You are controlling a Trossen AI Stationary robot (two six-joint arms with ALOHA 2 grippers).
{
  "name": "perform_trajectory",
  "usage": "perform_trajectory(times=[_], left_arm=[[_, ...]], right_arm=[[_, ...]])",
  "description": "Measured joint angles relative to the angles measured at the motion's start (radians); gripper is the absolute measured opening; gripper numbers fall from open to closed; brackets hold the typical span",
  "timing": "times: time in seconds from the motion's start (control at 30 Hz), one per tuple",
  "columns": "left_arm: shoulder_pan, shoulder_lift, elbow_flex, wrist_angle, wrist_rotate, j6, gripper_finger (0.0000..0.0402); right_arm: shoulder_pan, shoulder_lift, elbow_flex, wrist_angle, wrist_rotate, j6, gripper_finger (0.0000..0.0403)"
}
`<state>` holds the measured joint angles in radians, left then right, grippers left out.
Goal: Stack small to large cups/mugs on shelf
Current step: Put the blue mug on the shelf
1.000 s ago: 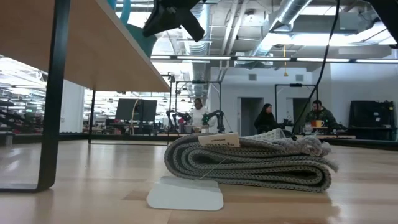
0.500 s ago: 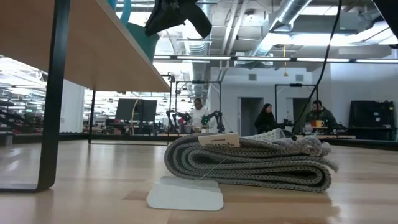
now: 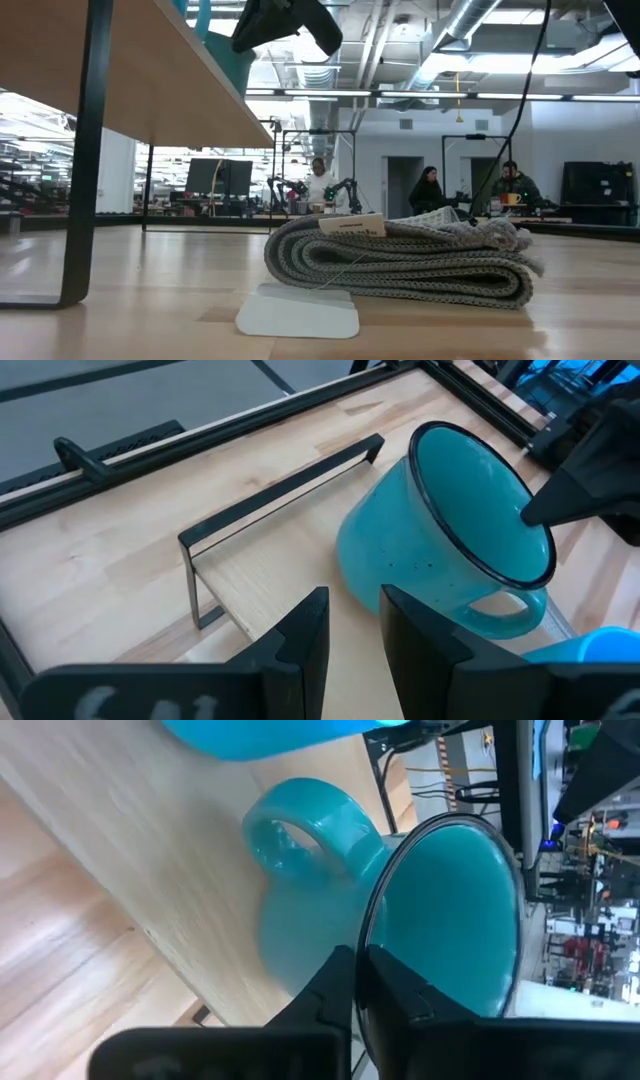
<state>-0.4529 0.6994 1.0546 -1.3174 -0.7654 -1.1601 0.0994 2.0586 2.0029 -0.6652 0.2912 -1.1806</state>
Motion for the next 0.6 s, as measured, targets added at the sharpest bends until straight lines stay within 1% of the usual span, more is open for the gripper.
perform_trajectory(times=[0.17,0.6], left_arm=[[0.0,0.0,0.0,0.0,0.0,-0.001,0.0082],[0.0,0.0,0.0,0.0,0.0,-0.002,0.0082]], right_arm=[[0.0,0.0,0.0,0.009,0.008,0.013,0.0049],[0.004,0.0,0.0,0.023,0.005,0.0,0.005]])
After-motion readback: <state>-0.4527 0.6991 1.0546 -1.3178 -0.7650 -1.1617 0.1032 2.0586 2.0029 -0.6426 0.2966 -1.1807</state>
